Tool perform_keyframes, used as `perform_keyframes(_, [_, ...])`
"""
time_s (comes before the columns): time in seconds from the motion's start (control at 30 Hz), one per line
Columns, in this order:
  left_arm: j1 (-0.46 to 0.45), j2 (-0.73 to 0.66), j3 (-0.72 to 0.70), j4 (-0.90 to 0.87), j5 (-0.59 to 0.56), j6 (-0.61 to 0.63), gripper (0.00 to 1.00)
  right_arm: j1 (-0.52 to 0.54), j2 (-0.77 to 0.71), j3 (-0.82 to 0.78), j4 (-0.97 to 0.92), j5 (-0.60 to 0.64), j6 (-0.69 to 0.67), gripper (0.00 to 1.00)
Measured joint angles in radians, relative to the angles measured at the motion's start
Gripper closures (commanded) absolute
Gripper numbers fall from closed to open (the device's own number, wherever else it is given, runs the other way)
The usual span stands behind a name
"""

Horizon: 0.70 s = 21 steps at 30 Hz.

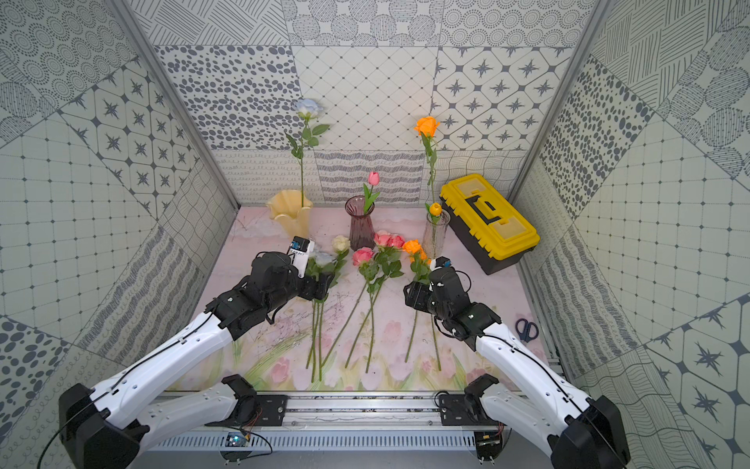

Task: Arrange the flowers in different vases according to their variety
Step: Pick up the flower at the center of the board.

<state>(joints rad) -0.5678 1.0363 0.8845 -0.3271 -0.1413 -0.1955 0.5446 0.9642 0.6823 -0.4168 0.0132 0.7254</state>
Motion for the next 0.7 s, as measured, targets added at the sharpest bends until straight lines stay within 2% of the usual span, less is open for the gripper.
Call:
perform_keyframes(0.13, [0.000,-0.030,-0.023,-0.134,-0.005,-0.064,0.11,0.001,0.006,0.000,0.001,-0.006,-0.001,0.25])
perform_keyframes(0.33, [0.000,-0.019,-0.060,-0.285,-0.011,-0.147,0.20,0.002,0.018,0.000,0.003,-0.014,-0.003,0.25])
perform_keyframes(0.47, [0.009,0.024,-0.078,-0.343,-0.001,-0.196,0.27,0.002,0.024,0.000,0.002,-0.018,-0.005,0.25])
perform_keyframes(0.7, [0.083,0.149,-0.094,-0.387,0.068,-0.259,0.38,0.002,0.025,-0.001,0.003,-0.024,-0.014,0.25])
